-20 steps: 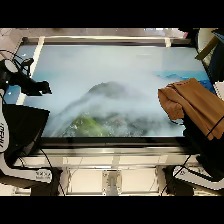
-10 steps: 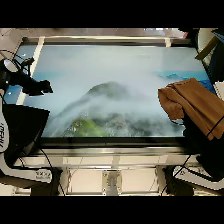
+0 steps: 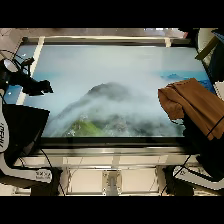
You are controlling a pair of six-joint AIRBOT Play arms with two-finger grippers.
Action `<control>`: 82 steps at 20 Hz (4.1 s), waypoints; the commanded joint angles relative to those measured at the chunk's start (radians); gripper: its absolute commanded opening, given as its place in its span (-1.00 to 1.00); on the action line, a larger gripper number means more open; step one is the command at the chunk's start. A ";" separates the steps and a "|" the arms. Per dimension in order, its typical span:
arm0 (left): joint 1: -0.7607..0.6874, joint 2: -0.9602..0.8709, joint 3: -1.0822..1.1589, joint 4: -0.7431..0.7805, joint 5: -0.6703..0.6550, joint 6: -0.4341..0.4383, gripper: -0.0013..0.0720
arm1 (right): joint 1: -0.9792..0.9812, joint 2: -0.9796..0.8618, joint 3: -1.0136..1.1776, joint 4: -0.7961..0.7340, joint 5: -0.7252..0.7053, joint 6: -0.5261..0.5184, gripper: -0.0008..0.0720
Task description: Fold the clothes and pants, and hang the long-sleeved shirts on hangers.
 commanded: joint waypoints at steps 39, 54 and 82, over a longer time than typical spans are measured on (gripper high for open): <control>-0.270 -0.305 0.003 0.766 -0.233 -0.181 0.87 | 0.000 0.000 0.001 -0.302 -0.374 -0.092 -0.95; -0.191 -0.377 -0.001 0.719 -0.260 -0.285 0.38 | 0.000 0.000 0.001 -0.333 -0.362 -0.092 -0.95; -0.833 -0.116 0.171 0.294 0.603 -0.291 0.86 | 0.001 -0.060 -0.026 -0.496 0.007 -0.269 -0.11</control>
